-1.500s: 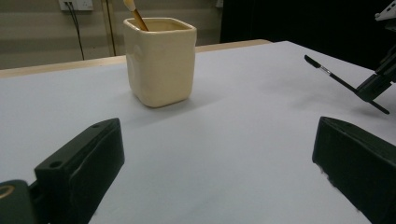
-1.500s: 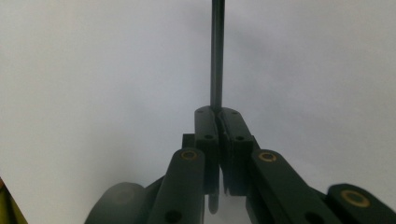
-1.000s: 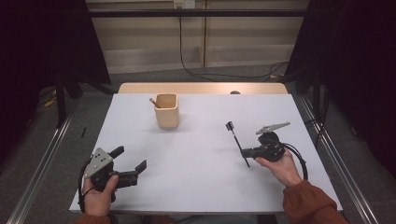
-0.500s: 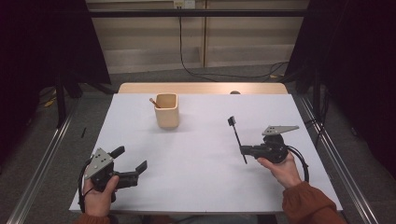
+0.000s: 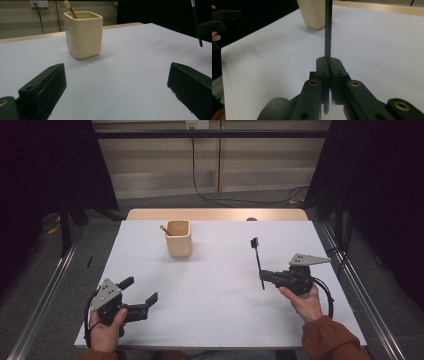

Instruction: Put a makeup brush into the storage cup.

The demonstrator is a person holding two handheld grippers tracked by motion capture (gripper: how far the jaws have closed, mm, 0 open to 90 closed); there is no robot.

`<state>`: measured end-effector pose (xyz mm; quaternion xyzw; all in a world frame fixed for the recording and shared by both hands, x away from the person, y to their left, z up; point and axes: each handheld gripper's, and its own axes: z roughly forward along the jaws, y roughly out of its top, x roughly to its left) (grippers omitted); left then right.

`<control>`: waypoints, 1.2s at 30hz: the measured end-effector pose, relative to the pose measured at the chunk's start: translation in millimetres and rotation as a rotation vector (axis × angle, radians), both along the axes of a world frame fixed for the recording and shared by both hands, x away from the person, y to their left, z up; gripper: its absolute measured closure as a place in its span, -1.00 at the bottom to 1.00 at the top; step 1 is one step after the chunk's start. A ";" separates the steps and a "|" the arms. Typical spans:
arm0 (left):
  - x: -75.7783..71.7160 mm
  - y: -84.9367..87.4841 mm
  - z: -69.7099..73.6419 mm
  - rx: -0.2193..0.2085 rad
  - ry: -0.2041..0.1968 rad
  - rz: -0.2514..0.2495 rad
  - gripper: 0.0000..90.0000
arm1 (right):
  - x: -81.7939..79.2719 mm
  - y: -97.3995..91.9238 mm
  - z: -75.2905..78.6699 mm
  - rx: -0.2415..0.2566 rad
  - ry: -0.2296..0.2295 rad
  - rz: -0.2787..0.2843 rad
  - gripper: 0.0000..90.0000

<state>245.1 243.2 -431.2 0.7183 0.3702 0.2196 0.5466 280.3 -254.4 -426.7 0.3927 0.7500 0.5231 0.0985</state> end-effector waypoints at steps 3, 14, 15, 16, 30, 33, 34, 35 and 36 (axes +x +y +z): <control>0.0 0.6 0.0 -0.006 0.002 0.001 -0.95 | -1.1 -0.7 1.8 0.020 -0.020 0.000 0.93; -0.6 1.2 0.5 -0.019 0.001 0.009 -0.95 | -4.5 3.5 3.6 0.033 -0.041 0.022 0.93; -0.6 0.9 0.6 -0.023 0.000 0.010 -0.95 | -4.8 3.8 3.9 0.035 -0.041 0.025 0.93; -1.0 1.1 1.1 -0.022 0.000 0.008 -0.95 | -5.3 4.2 4.3 0.034 -0.045 0.025 0.93; -1.4 -4.6 2.9 -0.025 -0.010 -0.009 -0.96 | -6.5 12.8 5.5 0.051 -0.046 0.069 0.93; -1.0 -6.6 4.1 -0.023 -0.017 -0.017 -0.96 | -6.4 14.0 6.3 0.056 -0.052 0.073 0.93; -1.1 -7.4 5.0 -0.024 -0.017 -0.019 -0.96 | -6.3 14.2 6.6 0.058 -0.054 0.077 0.93; -0.8 -7.8 5.6 -0.028 -0.022 -0.022 -0.96 | -6.5 14.4 6.9 0.061 -0.055 0.076 0.93; -0.9 -7.9 6.6 -0.031 -0.021 -0.021 -0.96 | -6.6 14.5 7.1 0.064 -0.054 0.077 0.93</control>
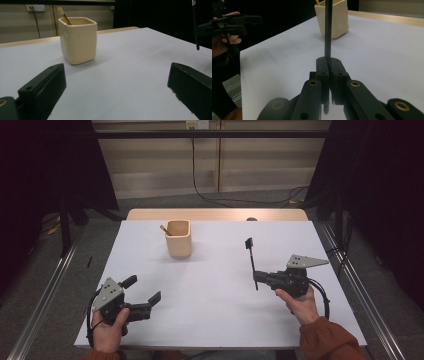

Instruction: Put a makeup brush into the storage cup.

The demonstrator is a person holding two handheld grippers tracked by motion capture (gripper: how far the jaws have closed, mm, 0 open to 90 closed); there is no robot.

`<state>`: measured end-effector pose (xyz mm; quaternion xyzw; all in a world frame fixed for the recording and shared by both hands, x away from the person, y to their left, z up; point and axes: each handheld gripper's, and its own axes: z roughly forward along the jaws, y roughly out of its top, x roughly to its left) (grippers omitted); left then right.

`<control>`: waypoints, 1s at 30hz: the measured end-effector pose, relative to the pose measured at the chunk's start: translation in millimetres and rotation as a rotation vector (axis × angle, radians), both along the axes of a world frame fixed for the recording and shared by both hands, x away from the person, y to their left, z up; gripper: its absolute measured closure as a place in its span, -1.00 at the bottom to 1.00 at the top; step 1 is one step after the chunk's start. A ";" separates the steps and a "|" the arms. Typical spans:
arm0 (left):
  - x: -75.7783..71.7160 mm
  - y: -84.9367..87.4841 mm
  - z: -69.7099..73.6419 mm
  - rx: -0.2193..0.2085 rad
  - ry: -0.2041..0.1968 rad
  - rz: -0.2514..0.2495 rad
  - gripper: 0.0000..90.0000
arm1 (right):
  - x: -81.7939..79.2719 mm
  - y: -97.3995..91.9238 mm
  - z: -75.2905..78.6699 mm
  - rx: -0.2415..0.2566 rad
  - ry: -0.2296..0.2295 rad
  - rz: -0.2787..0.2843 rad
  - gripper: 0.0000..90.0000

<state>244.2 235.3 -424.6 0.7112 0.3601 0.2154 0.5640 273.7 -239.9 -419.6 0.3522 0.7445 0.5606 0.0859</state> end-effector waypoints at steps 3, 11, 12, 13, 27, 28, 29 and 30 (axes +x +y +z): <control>0.8 -0.3 0.9 -0.012 -0.002 0.002 -0.96 | 0.1 0.8 0.4 0.007 0.001 0.000 0.93; 3.0 -9.2 7.1 -0.022 -0.008 -0.021 -0.96 | 0.3 4.8 1.3 0.013 0.000 0.007 0.93; 3.6 -10.8 8.1 -0.021 -0.010 -0.022 -0.96 | 0.2 4.8 1.5 0.013 -0.001 0.007 0.93; 4.4 -12.4 9.4 -0.018 -0.013 -0.021 -0.95 | -0.1 5.0 1.8 0.013 -0.002 0.005 0.93; 13.7 -36.2 19.5 0.003 -0.023 -0.075 -0.95 | -3.2 8.9 3.8 0.024 -0.007 0.020 0.93; 14.7 -37.9 20.3 0.001 -0.026 -0.078 -0.95 | -3.1 9.1 3.8 0.025 -0.006 0.021 0.92; 15.6 -40.0 20.7 -0.004 -0.027 -0.080 -0.95 | -3.2 9.4 3.8 0.025 -0.006 0.021 0.93; 16.4 -42.4 21.0 -0.006 -0.025 -0.083 -0.96 | -3.2 9.7 3.8 0.024 -0.008 0.021 0.93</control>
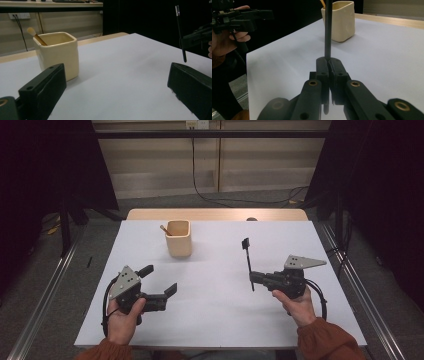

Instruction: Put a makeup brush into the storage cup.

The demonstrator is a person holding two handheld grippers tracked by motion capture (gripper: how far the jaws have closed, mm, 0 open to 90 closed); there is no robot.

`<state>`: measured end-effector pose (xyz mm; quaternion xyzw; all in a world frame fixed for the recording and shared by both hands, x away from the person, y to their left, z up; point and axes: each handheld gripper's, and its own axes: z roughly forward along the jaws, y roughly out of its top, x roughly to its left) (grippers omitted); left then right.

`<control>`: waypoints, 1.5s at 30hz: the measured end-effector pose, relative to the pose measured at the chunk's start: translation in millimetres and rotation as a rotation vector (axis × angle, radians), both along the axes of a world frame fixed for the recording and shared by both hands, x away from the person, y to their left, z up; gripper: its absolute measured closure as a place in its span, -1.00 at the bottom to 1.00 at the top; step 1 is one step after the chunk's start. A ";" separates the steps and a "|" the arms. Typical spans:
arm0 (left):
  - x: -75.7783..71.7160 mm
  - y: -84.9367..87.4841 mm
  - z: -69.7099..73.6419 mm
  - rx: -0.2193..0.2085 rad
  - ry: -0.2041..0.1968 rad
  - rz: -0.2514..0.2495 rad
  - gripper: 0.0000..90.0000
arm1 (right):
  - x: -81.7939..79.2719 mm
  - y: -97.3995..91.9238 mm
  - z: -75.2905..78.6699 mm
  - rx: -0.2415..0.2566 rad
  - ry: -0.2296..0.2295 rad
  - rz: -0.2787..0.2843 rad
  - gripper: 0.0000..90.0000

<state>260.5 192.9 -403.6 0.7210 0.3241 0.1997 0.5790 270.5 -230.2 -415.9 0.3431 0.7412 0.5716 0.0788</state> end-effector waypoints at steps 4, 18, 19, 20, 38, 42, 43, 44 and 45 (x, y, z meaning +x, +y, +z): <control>5.0 -11.4 2.4 -0.006 0.005 -0.012 -0.96 | 0.4 0.8 -0.6 0.001 0.004 0.004 0.92; 12.2 -46.1 15.7 0.006 -0.025 -0.111 -0.95 | -1.4 3.2 -1.1 0.000 -0.004 0.006 0.92; 12.7 -49.1 16.0 0.001 -0.028 -0.115 -0.95 | -1.5 3.5 -1.0 -0.001 -0.008 0.007 0.93; 13.3 -51.0 15.7 -0.003 -0.029 -0.118 -0.95 | -1.6 3.9 -1.1 0.000 -0.007 0.007 0.93; 19.4 -97.2 21.2 -0.041 -0.029 -0.242 -0.93 | -2.8 9.3 -1.9 0.016 -0.015 0.019 0.92; 20.7 -99.8 22.0 -0.051 -0.023 -0.247 -0.93 | -2.0 17.0 -2.1 0.013 -0.023 0.030 0.92; 20.6 -101.7 22.0 -0.032 -0.021 -0.239 -0.91 | -1.4 19.4 -2.0 0.014 -0.021 0.032 0.93; 20.8 -102.6 21.8 -0.020 -0.026 -0.237 -0.89 | -0.2 22.1 -1.3 0.014 -0.021 0.037 0.92; 20.5 -104.0 21.7 -0.018 -0.027 -0.233 -0.89 | 0.5 23.5 -0.7 0.014 -0.024 0.036 0.92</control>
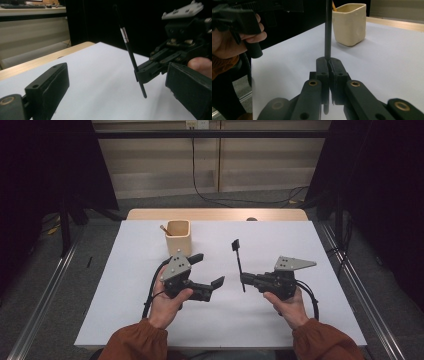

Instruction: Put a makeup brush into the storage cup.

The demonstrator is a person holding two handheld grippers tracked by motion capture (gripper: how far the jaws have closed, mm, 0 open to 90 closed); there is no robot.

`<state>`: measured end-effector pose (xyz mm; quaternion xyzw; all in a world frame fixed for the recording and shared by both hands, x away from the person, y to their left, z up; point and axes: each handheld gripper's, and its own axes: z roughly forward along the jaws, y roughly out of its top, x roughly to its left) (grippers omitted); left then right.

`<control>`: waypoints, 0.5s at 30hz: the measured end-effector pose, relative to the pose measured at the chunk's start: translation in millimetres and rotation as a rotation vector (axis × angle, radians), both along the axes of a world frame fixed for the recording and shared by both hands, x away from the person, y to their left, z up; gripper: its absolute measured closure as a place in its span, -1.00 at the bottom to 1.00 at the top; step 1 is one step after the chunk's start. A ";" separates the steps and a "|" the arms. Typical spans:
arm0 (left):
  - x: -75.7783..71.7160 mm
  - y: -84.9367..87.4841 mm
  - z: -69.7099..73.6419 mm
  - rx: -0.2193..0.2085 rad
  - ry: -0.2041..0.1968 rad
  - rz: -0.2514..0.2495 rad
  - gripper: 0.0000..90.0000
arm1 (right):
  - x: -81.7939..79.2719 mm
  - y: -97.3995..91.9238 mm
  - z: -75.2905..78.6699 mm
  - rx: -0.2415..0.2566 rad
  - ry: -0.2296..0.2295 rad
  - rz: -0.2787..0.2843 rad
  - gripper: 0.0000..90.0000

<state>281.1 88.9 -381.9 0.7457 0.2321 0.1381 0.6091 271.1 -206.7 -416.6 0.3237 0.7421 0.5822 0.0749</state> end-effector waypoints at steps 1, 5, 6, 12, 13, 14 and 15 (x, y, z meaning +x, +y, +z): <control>0.2 -0.5 0.6 -0.002 0.004 -0.009 -0.89 | 0.6 1.5 0.8 0.005 0.002 0.000 0.93; 2.4 -2.6 5.5 0.000 -0.009 -0.022 -0.89 | 3.5 9.8 7.1 0.017 -0.006 0.014 0.92; 3.6 -2.9 6.8 -0.007 -0.010 -0.026 -0.89 | 4.0 11.2 8.7 0.021 -0.013 0.016 0.93; 6.0 -6.0 6.5 -0.030 -0.010 -0.051 -0.94 | 6.5 23.1 10.8 0.033 -0.019 0.036 0.92; 7.1 -6.5 6.0 -0.036 -0.004 -0.053 -0.94 | 6.4 23.7 10.3 0.034 -0.016 0.038 0.92; 7.7 -7.6 5.5 -0.047 0.002 -0.050 -0.94 | 6.2 24.5 9.2 0.032 -0.014 0.041 0.92; 8.8 -8.7 5.3 -0.046 0.008 -0.051 -0.94 | 6.1 24.9 8.8 0.033 -0.013 0.041 0.92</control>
